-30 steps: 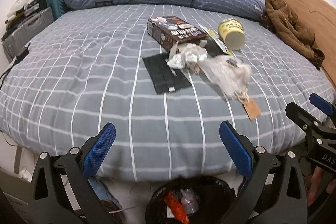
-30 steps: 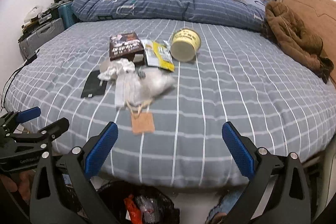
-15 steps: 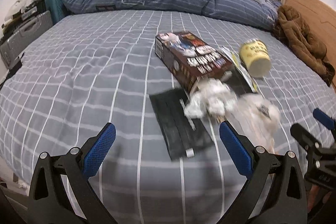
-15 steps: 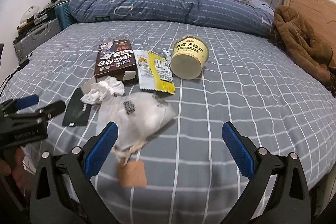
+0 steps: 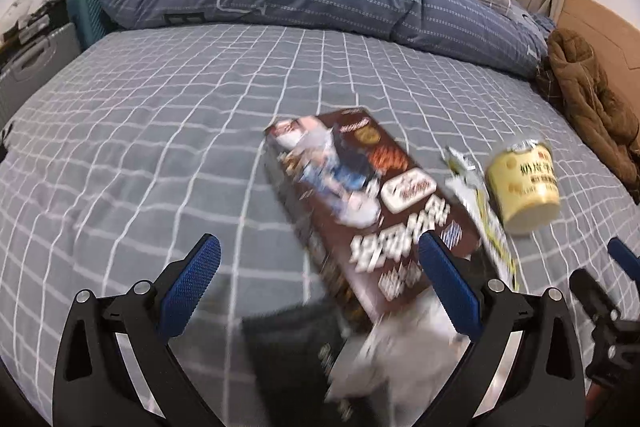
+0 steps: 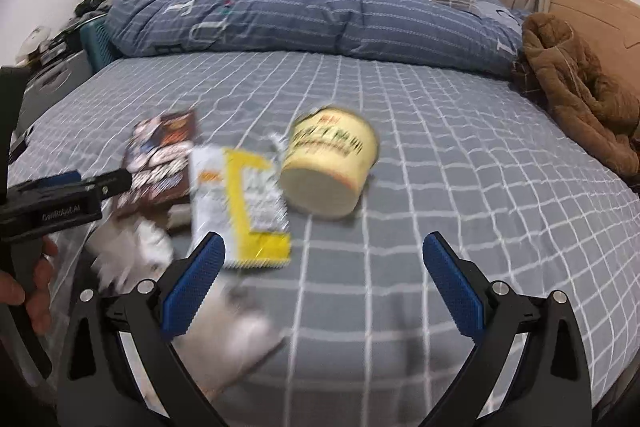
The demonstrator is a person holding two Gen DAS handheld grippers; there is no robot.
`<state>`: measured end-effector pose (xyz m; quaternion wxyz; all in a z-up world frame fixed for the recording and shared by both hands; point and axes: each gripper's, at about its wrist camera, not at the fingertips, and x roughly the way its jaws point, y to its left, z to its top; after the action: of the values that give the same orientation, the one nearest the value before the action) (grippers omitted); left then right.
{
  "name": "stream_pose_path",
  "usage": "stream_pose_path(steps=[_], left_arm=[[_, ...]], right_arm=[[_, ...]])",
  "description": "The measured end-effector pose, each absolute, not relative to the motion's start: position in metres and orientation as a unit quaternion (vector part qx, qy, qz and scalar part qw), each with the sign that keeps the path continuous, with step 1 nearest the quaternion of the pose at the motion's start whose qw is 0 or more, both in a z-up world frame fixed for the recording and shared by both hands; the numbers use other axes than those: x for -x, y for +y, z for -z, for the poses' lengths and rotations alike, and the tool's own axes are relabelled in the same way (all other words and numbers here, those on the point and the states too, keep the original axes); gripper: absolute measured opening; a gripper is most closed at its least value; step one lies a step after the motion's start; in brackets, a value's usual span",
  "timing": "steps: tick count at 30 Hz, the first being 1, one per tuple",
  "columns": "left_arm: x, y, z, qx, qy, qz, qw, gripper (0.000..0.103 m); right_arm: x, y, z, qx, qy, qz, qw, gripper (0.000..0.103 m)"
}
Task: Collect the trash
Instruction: 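Grasp the brown snack box with the left tool while the right tool grasps the yellow yogurt cup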
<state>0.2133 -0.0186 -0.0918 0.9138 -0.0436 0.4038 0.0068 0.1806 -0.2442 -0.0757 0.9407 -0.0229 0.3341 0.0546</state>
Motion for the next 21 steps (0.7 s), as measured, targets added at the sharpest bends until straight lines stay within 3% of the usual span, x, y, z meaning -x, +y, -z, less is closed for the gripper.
stream_pose_path(steps=[13, 21], left_arm=[[-0.278, -0.032, 0.095, 0.084, 0.407, -0.027, 0.909, 0.097], [-0.295, -0.047, 0.105, 0.037, 0.436, -0.063, 0.897, 0.098]], right_arm=[[-0.254, -0.250, 0.071, -0.026, 0.339, -0.042, 0.940, 0.095], [-0.270, -0.249, 0.087, -0.049, 0.361, -0.031, 0.931, 0.095]])
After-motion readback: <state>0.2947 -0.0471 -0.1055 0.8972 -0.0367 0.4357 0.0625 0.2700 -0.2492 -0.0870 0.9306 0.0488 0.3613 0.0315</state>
